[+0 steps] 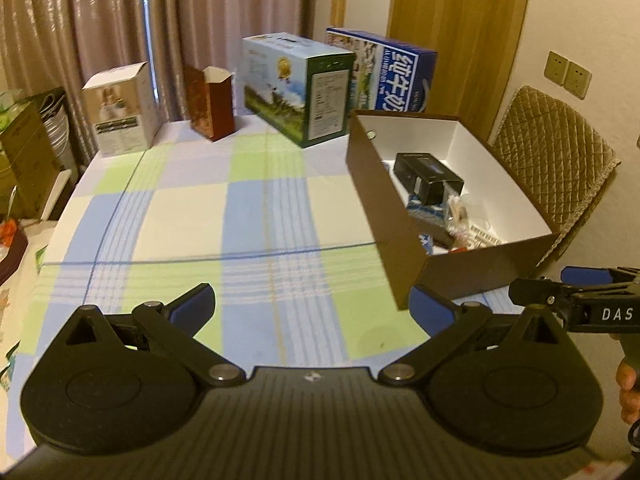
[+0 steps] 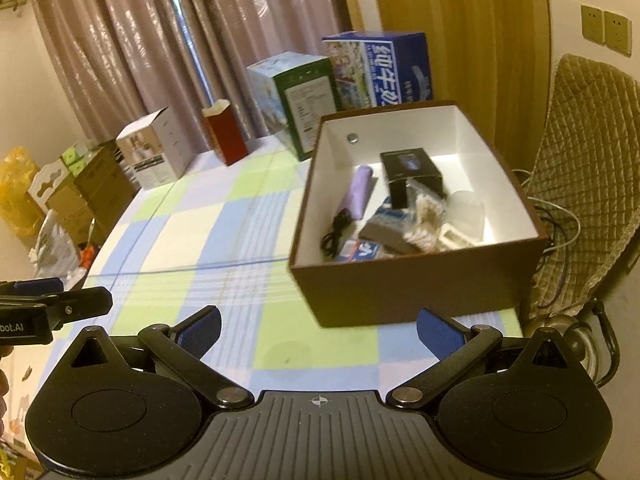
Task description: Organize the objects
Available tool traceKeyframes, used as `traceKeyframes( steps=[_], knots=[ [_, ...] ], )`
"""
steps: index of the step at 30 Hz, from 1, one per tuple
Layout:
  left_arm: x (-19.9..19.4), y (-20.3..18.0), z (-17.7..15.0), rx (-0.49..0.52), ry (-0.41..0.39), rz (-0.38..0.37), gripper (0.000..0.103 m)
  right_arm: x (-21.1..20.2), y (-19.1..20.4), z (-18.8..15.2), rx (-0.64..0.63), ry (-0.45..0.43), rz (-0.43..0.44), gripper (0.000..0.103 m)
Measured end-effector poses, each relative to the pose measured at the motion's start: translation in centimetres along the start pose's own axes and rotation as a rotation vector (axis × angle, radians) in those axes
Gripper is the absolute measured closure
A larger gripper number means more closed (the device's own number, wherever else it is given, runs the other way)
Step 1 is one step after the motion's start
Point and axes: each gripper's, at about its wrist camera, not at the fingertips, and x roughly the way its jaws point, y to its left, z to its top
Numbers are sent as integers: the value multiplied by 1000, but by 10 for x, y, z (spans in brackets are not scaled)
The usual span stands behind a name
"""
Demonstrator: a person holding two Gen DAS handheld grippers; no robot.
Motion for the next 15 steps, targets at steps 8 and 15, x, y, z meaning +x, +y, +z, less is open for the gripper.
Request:
traceKeyframes(
  steps=[8,15],
  knots=[
    [-28,25,-25,-33,17,13,1,-10,32,-22,-29,14,24,2],
    [-49,42,-46,-50,32,21,1,-17,59,-40,-54,28,40,2]
  ],
)
